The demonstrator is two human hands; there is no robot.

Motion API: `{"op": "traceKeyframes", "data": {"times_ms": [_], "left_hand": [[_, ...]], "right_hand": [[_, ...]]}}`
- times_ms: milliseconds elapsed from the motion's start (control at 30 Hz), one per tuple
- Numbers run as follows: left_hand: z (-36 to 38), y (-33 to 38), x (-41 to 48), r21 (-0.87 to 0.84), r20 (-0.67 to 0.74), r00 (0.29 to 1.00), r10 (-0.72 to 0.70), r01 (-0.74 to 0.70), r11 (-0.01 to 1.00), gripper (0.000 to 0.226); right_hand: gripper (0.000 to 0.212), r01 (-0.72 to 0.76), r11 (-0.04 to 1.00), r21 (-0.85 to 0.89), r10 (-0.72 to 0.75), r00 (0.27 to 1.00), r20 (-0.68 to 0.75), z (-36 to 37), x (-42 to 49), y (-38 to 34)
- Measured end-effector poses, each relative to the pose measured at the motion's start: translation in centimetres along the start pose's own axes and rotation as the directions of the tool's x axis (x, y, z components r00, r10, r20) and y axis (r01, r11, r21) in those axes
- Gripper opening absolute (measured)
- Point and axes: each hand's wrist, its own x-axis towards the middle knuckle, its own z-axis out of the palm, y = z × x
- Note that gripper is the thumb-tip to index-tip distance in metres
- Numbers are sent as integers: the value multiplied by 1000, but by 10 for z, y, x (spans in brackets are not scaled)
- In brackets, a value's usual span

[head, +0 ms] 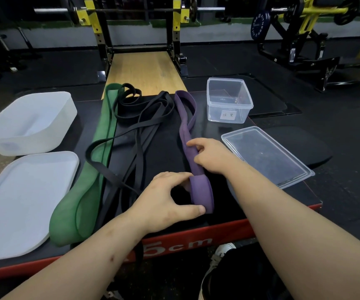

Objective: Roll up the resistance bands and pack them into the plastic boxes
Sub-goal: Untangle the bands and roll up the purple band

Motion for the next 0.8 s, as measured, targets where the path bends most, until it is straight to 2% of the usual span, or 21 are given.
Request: {"op": "traceKeyframes", "data": {"times_ms": [133, 300, 367, 467, 633, 700, 800], "left_hand": [[-2, 1, -4, 15, 1, 999, -35, 35, 999, 64], [-1, 7, -2, 38, 32, 998, -48, 46, 998, 70], [-1, 6, -2, 39, 51, 998, -37, 35, 999, 72], [-1, 6, -3, 15, 81, 996, -47, 45, 999, 71], [-2, 5, -3, 1, 78, 996, -39, 39, 999, 72], [-2, 5, -3, -7, 77, 997, -31, 31, 999, 71], [-2, 5, -2, -6, 57, 998, -16, 16, 1000, 70]], "right_hand": [[55, -16, 1000, -18, 16, 1000, 9, 0, -1, -2], [25, -96, 992, -77, 86, 989, -122, -2, 9, -6], [29, -131, 988, -87, 115, 979, -166, -3, 16, -8], [50, -196, 978, -77, 180, 967, -182, -3, 27, -13], [58, -74, 988, -136, 62, 994, -93, 1, 42, -10], [66, -103, 983, -154, 91, 992, -84, -3, 46, -5], [62, -170, 912, -373, 145, 985, -93, -3, 46, -6]]}}
